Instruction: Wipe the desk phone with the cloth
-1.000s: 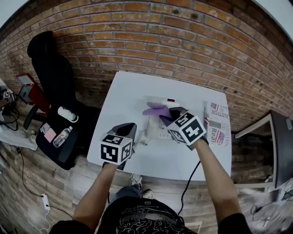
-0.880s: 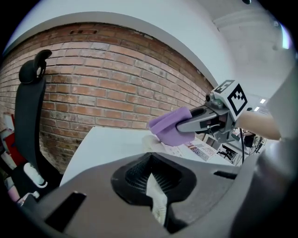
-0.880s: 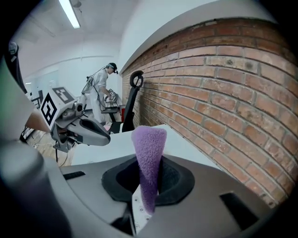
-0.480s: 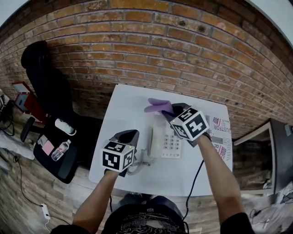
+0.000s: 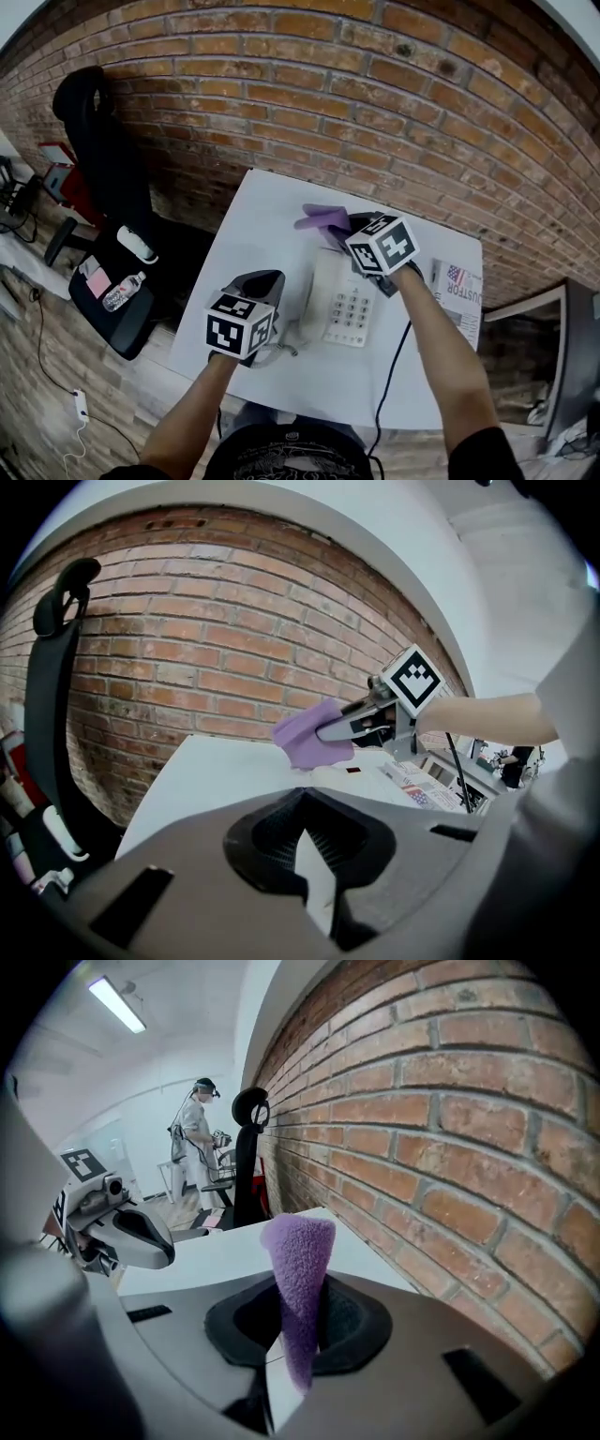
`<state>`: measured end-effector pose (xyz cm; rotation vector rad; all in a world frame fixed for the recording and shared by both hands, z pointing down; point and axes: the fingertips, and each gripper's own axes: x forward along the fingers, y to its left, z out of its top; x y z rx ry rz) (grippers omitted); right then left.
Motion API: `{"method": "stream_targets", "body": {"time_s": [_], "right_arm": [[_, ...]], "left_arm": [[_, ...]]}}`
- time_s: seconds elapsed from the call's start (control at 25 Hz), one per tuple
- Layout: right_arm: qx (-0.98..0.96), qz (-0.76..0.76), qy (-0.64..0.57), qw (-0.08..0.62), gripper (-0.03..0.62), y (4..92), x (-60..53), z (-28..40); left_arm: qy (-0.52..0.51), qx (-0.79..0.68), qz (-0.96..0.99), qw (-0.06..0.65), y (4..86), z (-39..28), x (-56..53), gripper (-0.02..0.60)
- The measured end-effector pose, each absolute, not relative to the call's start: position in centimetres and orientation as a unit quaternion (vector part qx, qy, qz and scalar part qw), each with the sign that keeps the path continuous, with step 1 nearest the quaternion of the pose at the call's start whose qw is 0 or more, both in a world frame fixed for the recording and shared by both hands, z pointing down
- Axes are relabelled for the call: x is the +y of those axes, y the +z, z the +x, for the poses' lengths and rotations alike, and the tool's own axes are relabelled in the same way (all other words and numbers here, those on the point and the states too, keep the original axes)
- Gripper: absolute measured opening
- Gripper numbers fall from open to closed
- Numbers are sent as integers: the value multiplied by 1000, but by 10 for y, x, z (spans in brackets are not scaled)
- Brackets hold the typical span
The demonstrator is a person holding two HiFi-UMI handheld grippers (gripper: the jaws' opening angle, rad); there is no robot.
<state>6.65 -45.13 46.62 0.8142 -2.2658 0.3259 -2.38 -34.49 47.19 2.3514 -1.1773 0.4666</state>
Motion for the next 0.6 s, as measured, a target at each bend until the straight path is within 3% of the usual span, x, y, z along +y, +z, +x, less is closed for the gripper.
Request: {"method": "stream_targets", "body": {"time_s": [0.6], "right_arm": [[-894, 195, 197, 352, 48, 512, -467, 39]], "left_arm": [[164, -506, 812, 241, 478, -27, -348, 6]]}}
